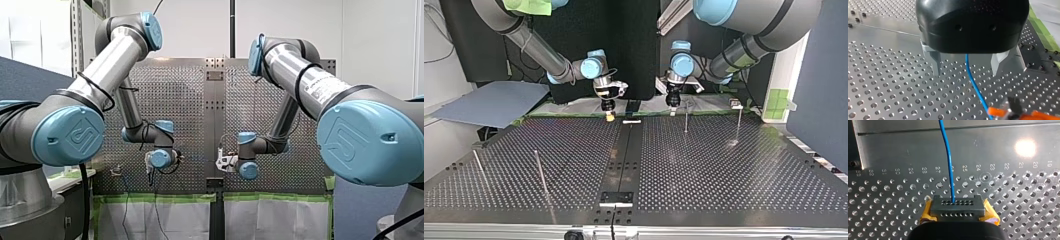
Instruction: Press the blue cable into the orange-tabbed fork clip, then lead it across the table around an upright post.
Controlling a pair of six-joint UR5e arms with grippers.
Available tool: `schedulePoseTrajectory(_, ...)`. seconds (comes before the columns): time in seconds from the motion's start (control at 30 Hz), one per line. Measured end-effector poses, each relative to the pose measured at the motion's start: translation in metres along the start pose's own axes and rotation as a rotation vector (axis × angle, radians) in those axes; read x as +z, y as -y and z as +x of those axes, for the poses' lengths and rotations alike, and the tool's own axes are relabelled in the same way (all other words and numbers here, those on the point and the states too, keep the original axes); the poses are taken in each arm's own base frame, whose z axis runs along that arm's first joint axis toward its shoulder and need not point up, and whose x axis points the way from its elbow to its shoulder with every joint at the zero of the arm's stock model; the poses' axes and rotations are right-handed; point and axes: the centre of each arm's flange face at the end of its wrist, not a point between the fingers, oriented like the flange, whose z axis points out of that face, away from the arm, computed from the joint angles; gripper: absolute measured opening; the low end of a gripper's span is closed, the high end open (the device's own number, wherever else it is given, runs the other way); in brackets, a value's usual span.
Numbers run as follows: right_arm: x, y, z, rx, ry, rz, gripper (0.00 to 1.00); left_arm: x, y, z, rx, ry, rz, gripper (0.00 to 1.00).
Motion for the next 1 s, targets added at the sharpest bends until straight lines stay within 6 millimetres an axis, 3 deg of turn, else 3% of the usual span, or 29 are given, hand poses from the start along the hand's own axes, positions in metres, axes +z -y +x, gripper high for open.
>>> schedulePoseTrajectory(0.53, -0.001, 0.002, -0.001, -0.004, 0.004, 0.003, 0.00, 0.030, 0.002, 0.030, 0.023, -0.038, 0.009, 1.00)
schedulePoseTrajectory(0.77, -0.001, 0.003, -0.001, -0.007, 0.004, 0.004, 0.00, 0.035, -0.002, 0.025, 0.026, -0.028, -0.001, 1.00)
schedulePoseTrajectory(1.0, -0.001, 0.004, -0.002, -0.008, 0.005, 0.006, 0.00, 0.036, -0.001, 0.001, 0.046, -0.012, -0.007, 1.00)
